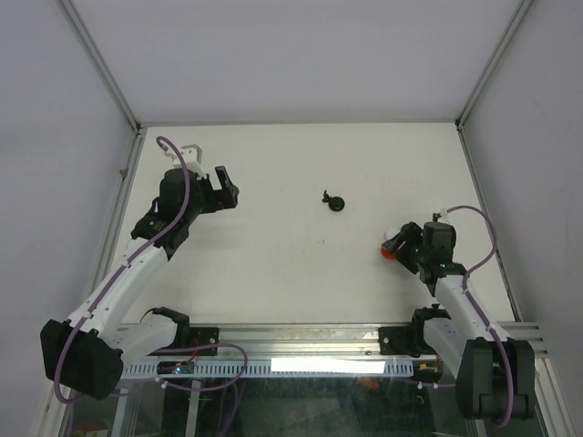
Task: Insert the wireless bluetooth earbuds into the charging case
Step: Place the charging case at the center of the board.
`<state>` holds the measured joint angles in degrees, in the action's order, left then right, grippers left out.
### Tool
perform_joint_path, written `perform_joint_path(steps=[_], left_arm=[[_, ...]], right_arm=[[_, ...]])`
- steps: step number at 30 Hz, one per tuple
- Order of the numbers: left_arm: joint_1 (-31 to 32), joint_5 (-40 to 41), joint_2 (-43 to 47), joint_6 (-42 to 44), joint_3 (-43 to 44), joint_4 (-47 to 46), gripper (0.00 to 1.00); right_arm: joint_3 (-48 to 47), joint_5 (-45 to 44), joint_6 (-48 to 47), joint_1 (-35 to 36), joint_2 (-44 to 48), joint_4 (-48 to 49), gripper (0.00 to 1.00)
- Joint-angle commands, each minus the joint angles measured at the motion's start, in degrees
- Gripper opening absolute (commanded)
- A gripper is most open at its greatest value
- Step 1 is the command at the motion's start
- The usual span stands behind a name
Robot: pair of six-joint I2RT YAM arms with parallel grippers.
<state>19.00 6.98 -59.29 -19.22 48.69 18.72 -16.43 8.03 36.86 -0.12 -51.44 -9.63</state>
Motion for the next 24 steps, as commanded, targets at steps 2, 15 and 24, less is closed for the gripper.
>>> perform_joint_path(steps=[2, 15, 24], left_arm=[[-1.2, -0.6, 0.9, -0.5, -0.3, -1.6, 0.99], [-2.0, -0.3, 0.9, -0.4, -0.2, -0.3, 0.99], [-2.5, -2.4, 0.3, -1.1, -0.3, -0.2, 0.99]], right_arm=[[-4.9, -3.2, -4.4, 0.0, 3.7, -7.3, 0.64], [-16.4, -12.8, -16.1, 17.3, -2.2, -2.0, 0.68], [-22.1, -8.7, -25.7, 23.8, -16.4, 12.2, 0.68]])
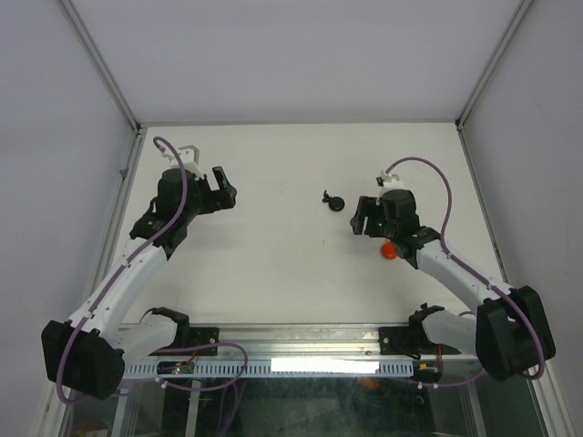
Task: Insert the wireless bluetooth earbuds into the charging case
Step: Place the charging case at the center of the board, then pick up the charging case at the center of the board.
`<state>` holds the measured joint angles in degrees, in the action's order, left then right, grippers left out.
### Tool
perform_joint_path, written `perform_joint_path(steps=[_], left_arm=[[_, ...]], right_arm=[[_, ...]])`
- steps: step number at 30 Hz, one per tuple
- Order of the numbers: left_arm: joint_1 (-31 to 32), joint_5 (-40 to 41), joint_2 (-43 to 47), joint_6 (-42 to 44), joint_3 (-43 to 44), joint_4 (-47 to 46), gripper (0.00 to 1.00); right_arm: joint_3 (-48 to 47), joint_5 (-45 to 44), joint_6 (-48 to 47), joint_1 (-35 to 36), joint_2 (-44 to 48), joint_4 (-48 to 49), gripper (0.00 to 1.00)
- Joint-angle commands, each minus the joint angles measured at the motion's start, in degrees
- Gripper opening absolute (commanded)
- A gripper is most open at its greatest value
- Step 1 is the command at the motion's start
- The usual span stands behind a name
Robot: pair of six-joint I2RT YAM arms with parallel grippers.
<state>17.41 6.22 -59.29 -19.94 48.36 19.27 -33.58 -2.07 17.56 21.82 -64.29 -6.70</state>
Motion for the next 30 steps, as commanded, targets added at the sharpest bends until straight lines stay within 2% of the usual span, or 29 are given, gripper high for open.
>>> perform_joint_path(steps=[1, 6, 13, 21, 30], left_arm=[[-1.0, -2.0, 0.2, -0.3, 0.0, -0.7, 0.99], [-1.4, -3.2, -0.2, -0.2, 0.0, -0.7, 0.99], [-2.0, -4.1, -0.8, 0.2, -0.2, -0.7, 0.99], [-2.6, -6.5, -2.2, 0.1, -0.1, -0.6, 0.99], [-3.1, -7.0, -2.7, 0.2, -0.1, -0.7, 0.99]], right_arm=[[-5.8, 2.1, -8.4, 2.3, -5.2, 10.4, 0.68], [-10.3, 3.9, -18.5, 4.0, -14.1, 13.9, 0.68], [-16.5, 6.2, -25.7, 4.1, -25.5, 13.0, 0.66], [-20.8, 6.7, -30.0, 3.9, -33.6, 11.4, 0.62], [-26.9, 7.9, -31.7, 2.8, -39.3, 5.4, 0.57]])
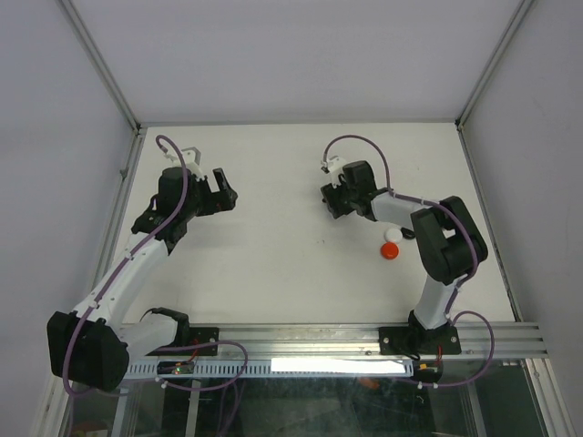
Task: Insert the wireless bluetooth earbuds into the charging case
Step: Pick up the charging case at the center of the board.
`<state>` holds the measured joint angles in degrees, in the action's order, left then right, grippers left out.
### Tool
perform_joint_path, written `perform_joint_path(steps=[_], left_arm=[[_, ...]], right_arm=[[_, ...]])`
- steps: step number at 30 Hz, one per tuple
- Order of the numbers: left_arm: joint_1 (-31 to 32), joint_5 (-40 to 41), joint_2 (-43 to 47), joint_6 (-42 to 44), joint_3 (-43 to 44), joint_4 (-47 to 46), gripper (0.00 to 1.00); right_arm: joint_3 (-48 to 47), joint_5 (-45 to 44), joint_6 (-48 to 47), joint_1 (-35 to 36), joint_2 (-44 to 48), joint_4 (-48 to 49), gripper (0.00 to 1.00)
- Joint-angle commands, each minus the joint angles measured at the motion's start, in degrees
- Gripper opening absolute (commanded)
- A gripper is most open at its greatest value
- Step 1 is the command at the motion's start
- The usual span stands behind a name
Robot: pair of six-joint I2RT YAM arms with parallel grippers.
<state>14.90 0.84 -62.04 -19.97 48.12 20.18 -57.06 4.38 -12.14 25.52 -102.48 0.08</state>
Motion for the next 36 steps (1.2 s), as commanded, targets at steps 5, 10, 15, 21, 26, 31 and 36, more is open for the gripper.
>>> perform_joint_path(steps=[5, 10, 15, 21, 26, 31, 36], left_arm=[[-0.8, -2.3, -0.7, 0.4, 0.3, -1.6, 0.99], [-1.0, -3.8, -1.3, 0.5, 0.4, -1.6, 0.99], [-1.0, -6.5, -1.4, 0.8, 0.5, -1.9, 0.99], [-1.0, -10.5, -1.3, -0.4, 0.1, -2.6, 0.99], [-1.0, -14.9, -1.8, -3.7, -0.6, -3.5, 0.99], [-1.0, -19.1, -1.4, -8.5, -3.9, -5.9, 0.99], [-0.9, -24.2, -1.7, -13.8, -8.8, -10.1, 0.99]], right_arm=[[-4.6, 3.3, -3.5, -1.0, -2.8, -3.3, 0.56], [-5.1, 4.6, -4.7, -1.0, -3.5, -4.0, 0.55], [-4.9, 5.5, -6.4, -0.5, -3.7, -4.0, 0.51], [-3.4, 6.5, -8.0, 1.5, -1.4, -5.4, 0.48], [-1.9, 7.1, -8.4, 5.5, 1.0, -8.0, 0.48], [0.0, 7.2, -6.9, 10.7, 3.7, -8.6, 0.47], [3.3, 8.7, -5.0, 15.1, 7.6, -4.9, 0.46]])
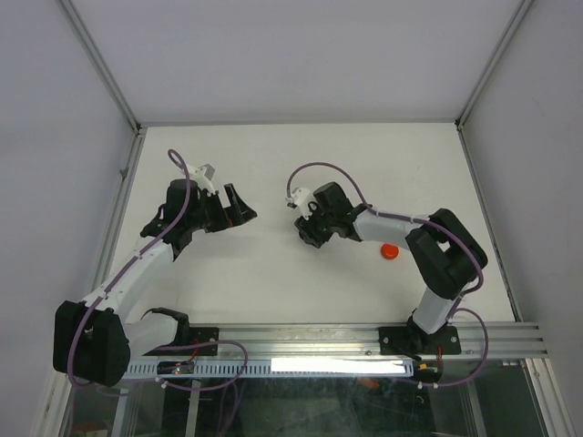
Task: Insert the wireless bluetooth earbuds into the charging case
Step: Pick up the charging case at the center of the board.
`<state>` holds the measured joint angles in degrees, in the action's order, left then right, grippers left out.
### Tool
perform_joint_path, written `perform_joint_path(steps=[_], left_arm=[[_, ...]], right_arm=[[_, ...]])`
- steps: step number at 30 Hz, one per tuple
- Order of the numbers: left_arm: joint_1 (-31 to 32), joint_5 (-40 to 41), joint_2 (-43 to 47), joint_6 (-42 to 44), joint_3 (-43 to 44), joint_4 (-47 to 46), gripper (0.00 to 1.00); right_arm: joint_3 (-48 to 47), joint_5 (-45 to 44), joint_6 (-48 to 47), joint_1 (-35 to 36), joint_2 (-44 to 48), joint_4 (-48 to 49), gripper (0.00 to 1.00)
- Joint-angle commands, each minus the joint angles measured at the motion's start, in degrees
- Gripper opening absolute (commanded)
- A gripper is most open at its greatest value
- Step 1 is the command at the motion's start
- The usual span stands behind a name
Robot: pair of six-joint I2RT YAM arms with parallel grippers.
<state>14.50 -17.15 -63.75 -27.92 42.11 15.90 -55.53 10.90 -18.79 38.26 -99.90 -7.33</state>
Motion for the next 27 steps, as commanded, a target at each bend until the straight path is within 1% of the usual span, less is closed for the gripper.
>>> perform_joint_path(steps=[1, 5, 10, 16, 21, 23, 27], left_arm=[[-0.5, -7.2, -0.2, -6.7, -3.7, -6.8, 0.99], [-0.5, -10.8, -1.1, -10.6, -7.4, -11.1, 0.99], [0.1, -15.9, -4.0, -14.0, -10.4, -16.1, 0.99], [3.6, -20.4, -8.0, -13.1, -9.9, -18.0, 0.99], [4.6, -23.0, -10.0, -12.3, -9.3, -19.0, 0.94], [5.1, -24.6, -11.1, -11.9, -9.2, -19.5, 0.9], [6.1, -25.9, -11.3, -11.1, -9.5, -21.0, 0.85]], right_arm=[[2.6, 2.4, 1.8, 3.0, 5.6, 3.6, 0.46], [5.2, 3.4, 2.5, 4.7, 7.6, 7.7, 0.45], [7.7, 3.3, 1.8, 8.5, 9.7, 12.3, 0.45], [9.9, 4.5, -0.9, 11.6, 12.2, 16.3, 0.45], [10.3, 3.9, -3.9, 13.3, 14.3, 16.2, 0.45], [10.7, 3.8, -4.5, 13.7, 15.4, 16.5, 0.45], [11.2, 4.2, -5.6, 14.3, 17.6, 16.9, 0.45]])
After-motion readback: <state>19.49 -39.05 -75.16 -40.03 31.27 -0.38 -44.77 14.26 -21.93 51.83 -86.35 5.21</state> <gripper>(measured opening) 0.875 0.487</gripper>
